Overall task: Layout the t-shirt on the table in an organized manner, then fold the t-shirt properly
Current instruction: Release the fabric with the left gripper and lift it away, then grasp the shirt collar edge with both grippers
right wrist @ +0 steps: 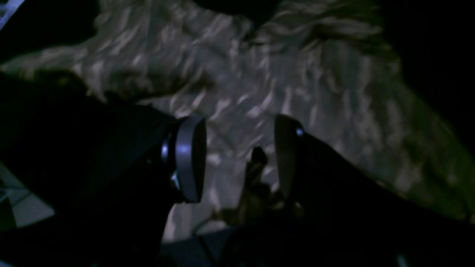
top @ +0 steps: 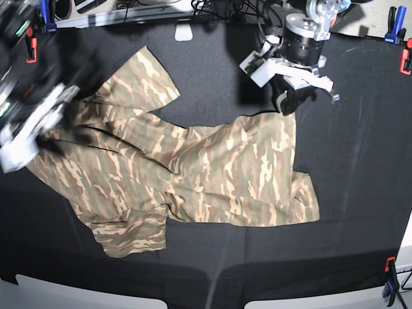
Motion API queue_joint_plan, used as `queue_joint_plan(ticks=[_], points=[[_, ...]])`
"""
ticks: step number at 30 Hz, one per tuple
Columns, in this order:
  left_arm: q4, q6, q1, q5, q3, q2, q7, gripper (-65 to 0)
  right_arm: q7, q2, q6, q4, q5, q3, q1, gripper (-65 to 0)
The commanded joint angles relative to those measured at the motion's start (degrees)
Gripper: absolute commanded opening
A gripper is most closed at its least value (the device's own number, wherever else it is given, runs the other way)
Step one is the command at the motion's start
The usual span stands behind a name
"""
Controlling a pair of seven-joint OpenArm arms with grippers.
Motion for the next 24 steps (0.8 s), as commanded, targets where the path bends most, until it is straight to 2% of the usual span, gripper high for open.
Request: queue_joint_plan(ticks=[1, 5, 8, 11, 14, 16, 18, 20, 22, 24], points=[[1.1, 0.7, -0.2, 1.4, -0.3, -0.2, -1.1, -65.0, 1.1, 0.0, 0.1, 1.6, 0.1, 0.3, -1.1, -36.4], [1.1, 0.7, -0.2, 1.4, -0.3, -0.2, -1.1, -65.0, 0.8, -0.8, 0.1, 2.1, -1.5, -3.3, -6.2, -36.4], [1.1, 0.7, -0.2, 1.4, -0.3, -0.2, -1.1, -65.0, 3.0, -0.2, 0.1, 2.1, -10.6, -10.7, -6.5, -36.4], [1.1, 0.7, -0.2, 1.4, -0.3, -0.2, -1.1, -65.0, 9.6, 3.0, 0.1, 2.1, -23.2, -21.2, -6.0, -36.4], [1.1, 0.7, -0.2, 1.4, -0.3, -0.2, -1.1, -65.0, 15.3, 7.7, 0.1, 2.1, -36.6, -33.0, -4.8, -36.4], [1.1, 0.7, -0.2, 1.4, -0.3, -0.2, -1.1, -65.0, 18.5, 11.0, 0.1, 2.0, -43.3, -40.0, -3.2, -36.4], [1.1, 0.7, -0.2, 1.4, -0.3, -0.2, -1.1, -65.0, 19.6, 13.7, 0.1, 1.6, -47.8, -46.3, -0.9, -37.4], [1.1, 0.7, -0.2, 1.4, -0.3, -0.2, -1.1, -65.0, 19.6, 15.5, 0.1, 0.4, -50.5, -51.4, 1.9, -41.0], [1.1, 0.7, -0.2, 1.4, -0.3, -0.2, -1.1, -65.0, 20.7, 16.2, 0.1, -2.3, -53.1, -54.7, 4.5, -42.0], [1.1, 0.7, -0.2, 1.4, -0.3, -0.2, -1.1, -65.0, 22.3, 16.0, -1.3, -6.3, -54.5, -56.7, 7.0, -42.0]])
